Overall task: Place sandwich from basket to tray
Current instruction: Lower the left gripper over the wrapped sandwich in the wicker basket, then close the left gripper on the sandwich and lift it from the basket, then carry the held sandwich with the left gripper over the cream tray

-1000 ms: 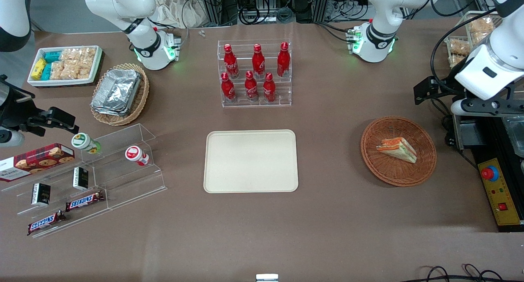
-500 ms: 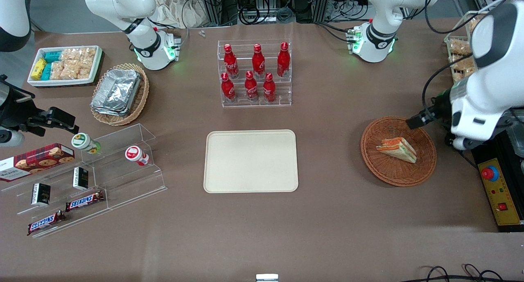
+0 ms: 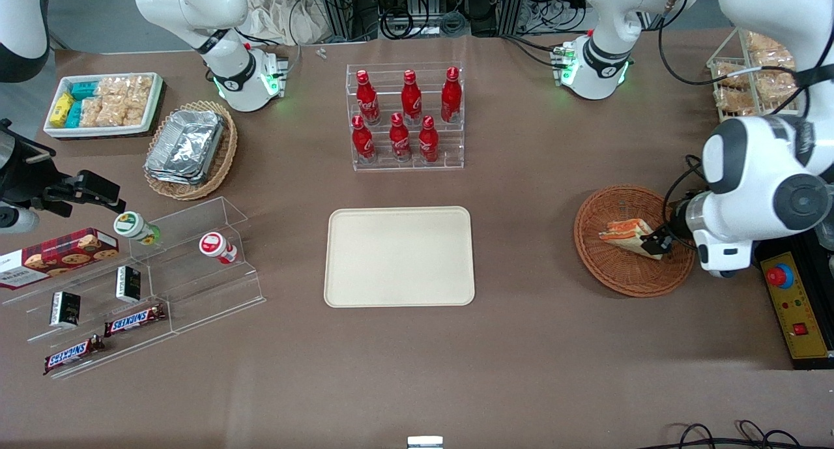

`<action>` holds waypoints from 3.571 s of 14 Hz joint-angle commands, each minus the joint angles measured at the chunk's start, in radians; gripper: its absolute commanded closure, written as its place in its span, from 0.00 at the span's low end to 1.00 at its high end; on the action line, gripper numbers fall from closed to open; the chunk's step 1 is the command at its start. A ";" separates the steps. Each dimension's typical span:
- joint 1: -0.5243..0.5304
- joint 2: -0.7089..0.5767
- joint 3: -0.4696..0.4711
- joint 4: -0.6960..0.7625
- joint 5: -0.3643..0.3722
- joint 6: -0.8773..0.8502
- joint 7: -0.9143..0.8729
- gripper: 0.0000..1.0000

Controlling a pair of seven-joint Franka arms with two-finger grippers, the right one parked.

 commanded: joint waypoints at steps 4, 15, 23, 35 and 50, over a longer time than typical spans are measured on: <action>-0.012 0.041 0.060 -0.137 0.001 0.171 -0.127 0.00; -0.015 0.095 0.058 -0.218 -0.004 0.335 -0.163 1.00; -0.031 -0.082 0.018 0.093 0.001 -0.141 0.041 1.00; -0.031 0.176 -0.549 0.398 0.168 -0.173 0.260 1.00; -0.139 0.526 -0.579 0.432 0.311 0.235 0.249 1.00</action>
